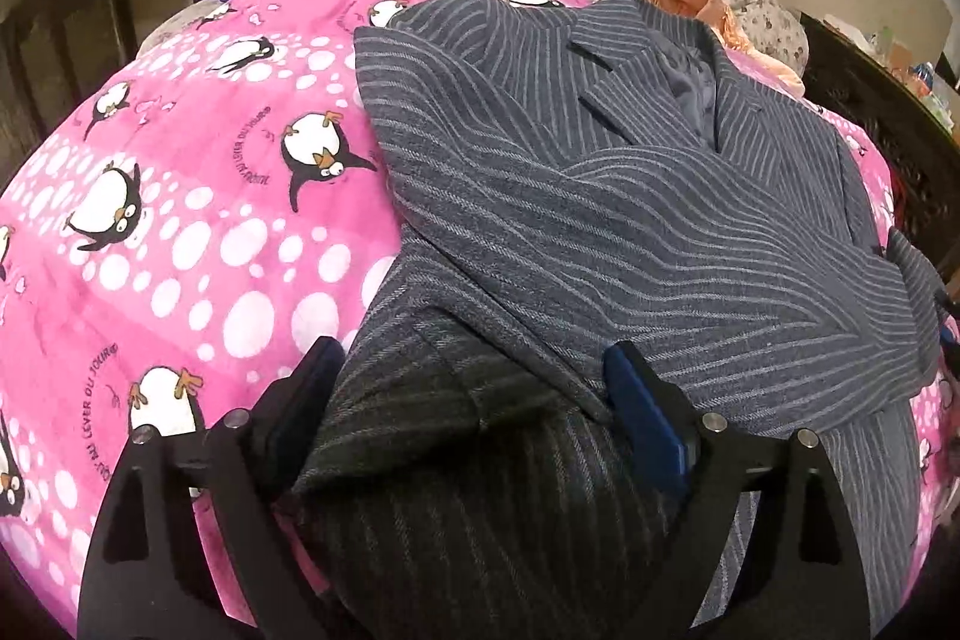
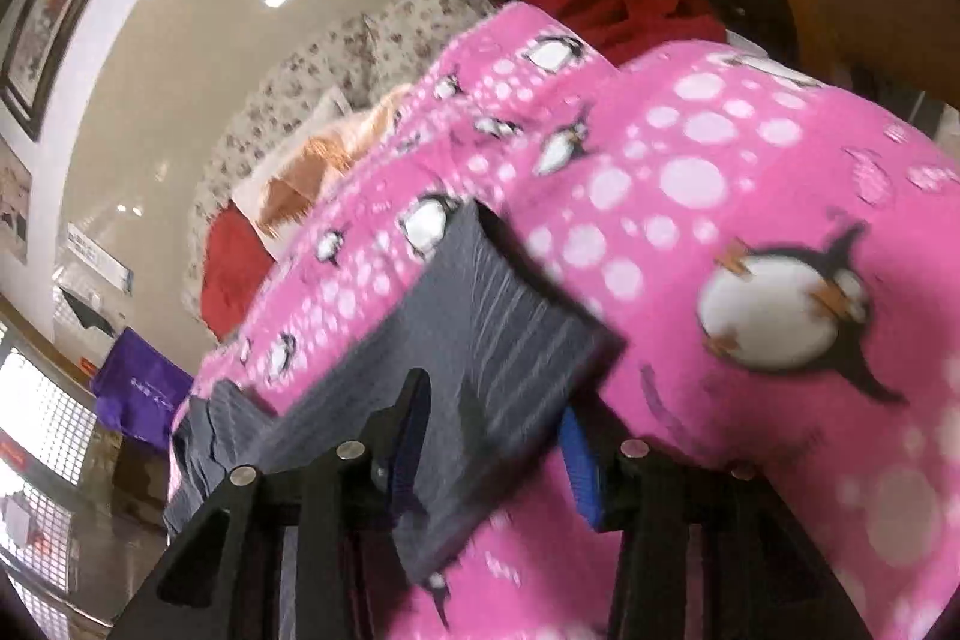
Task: Fold large clothes
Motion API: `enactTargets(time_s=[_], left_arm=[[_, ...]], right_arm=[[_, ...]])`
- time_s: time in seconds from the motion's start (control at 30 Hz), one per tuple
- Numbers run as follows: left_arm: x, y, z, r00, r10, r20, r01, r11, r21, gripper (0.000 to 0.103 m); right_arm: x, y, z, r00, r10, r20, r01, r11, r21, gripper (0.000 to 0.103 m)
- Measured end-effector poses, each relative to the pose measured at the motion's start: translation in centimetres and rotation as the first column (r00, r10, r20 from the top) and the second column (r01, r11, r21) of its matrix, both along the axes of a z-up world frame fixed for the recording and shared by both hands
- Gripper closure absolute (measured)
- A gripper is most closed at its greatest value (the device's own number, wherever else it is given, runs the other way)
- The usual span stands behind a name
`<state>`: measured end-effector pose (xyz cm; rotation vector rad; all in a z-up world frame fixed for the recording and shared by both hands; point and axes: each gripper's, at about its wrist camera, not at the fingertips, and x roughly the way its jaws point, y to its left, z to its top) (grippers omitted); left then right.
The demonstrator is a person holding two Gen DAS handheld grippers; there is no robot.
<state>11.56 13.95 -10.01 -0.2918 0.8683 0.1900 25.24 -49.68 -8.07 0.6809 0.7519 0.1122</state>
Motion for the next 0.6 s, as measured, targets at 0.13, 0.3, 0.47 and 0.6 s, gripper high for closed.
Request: enactTargets(time_s=[0.13, 0.3, 0.47, 0.6], left_arm=[[0.3, 0.0, -0.1, 1.0, 0.0, -0.002, 0.0, 1.0, 0.002, 0.014], [0.2, 0.0, -0.1, 1.0, -0.001, -0.002, 0.001, 1.0, 0.0, 0.014], [0.0, 0.2, 0.0, 1.0, -0.002, 0.009, 0.002, 1.0, -0.019, 0.014], [-0.2, 0.4, 0.0, 1.0, -0.003, 0.016, 0.004, 0.999, -0.032, 0.014]], right_arm=[[1.6, -0.4, -0.4, 0.999, -0.039, 0.001, 0.039, 0.999, 0.024, 0.089], [1.3, -0.2, 2.7, 0.999, -0.048, 0.018, 0.049, 0.998, -0.047, 0.098], [-3.2, -3.6, 12.7, 0.986, -0.094, 0.14, 0.118, 0.978, -0.171, 0.099], [-5.9, -4.7, 17.5, 0.981, -0.092, 0.171, 0.129, 0.968, -0.216, 0.099]])
